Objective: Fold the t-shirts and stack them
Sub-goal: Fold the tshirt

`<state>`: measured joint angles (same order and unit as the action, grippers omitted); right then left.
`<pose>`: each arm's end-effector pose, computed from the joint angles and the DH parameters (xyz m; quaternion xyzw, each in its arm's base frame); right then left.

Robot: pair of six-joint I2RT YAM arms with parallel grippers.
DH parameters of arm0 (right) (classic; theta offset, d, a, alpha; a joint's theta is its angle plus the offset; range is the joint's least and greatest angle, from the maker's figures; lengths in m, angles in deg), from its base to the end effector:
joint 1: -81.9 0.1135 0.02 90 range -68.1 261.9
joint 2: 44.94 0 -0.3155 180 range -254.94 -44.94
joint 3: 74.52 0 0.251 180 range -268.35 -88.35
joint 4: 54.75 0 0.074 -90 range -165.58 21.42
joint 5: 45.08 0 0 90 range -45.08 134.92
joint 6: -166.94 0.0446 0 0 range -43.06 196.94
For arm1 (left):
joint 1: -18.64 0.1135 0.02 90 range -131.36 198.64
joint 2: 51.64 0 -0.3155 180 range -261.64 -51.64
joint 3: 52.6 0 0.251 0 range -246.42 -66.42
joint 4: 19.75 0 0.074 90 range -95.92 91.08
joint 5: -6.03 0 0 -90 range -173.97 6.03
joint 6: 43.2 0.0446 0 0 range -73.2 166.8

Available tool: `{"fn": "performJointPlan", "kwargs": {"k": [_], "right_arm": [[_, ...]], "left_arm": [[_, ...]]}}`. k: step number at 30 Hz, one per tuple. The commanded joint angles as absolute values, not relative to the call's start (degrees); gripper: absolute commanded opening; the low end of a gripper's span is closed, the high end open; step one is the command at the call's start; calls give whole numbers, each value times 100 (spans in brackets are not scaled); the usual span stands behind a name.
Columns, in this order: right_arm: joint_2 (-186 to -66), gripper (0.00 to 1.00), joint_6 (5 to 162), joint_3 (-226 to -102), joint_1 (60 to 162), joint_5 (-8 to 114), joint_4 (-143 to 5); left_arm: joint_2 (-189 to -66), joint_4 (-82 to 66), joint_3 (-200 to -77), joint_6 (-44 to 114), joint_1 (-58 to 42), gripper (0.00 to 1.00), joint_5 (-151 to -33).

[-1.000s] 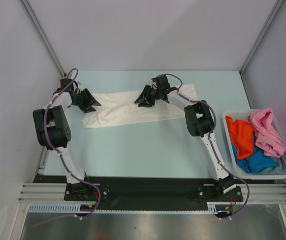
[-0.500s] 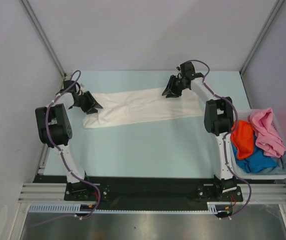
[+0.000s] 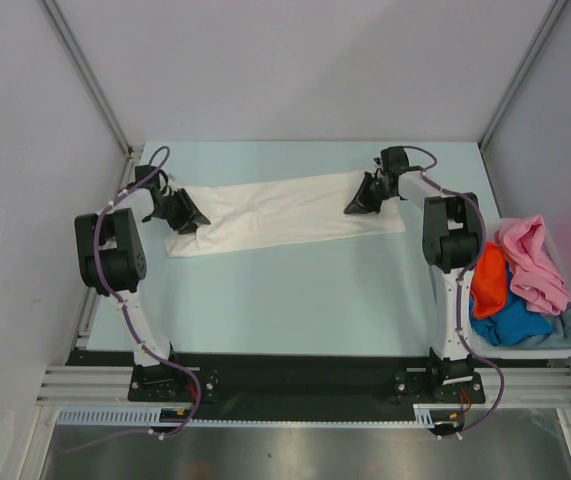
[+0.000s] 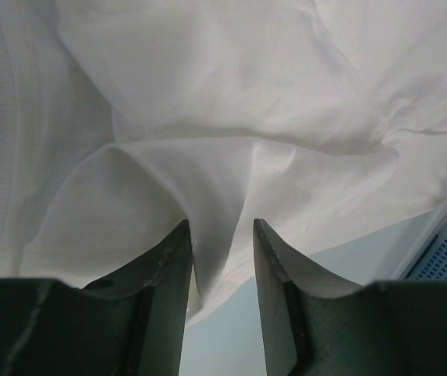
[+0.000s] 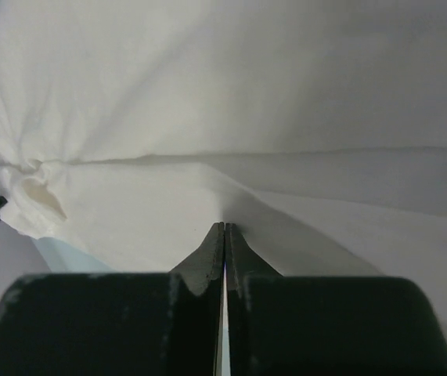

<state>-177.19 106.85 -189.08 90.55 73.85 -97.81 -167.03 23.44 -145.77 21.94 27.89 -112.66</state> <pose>0.5173 0.1005 0.1721 0.1108 0.9325 0.3089 0.1510 0.4325 0.0487 0.2007 -0.2272 0.9204 -0.2679 0.1715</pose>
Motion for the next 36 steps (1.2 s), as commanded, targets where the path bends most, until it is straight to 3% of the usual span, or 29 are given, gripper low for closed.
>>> {"fn": "performJointPlan", "kwargs": {"k": [1, 14, 25, 36], "right_arm": [[-17808, 0, 10928, -19091, 8964, 7621, -8977], [-18196, 0, 11149, -19364, 8437, 7621, -8765], [-18092, 0, 10384, -20506, 8085, 7015, -9960], [-17071, 0, 10595, -18522, 8076, 7375, -9214]], "left_arm": [[-16352, 2229, -14491, 2246, 2716, 41, -11289], [-16185, 2343, -14332, 2369, 2708, 41, -11104], [-15922, 2519, -14429, 2474, 2699, 41, -11016], [-15807, 2440, -14297, 2395, 2664, 42, -11095]]}}
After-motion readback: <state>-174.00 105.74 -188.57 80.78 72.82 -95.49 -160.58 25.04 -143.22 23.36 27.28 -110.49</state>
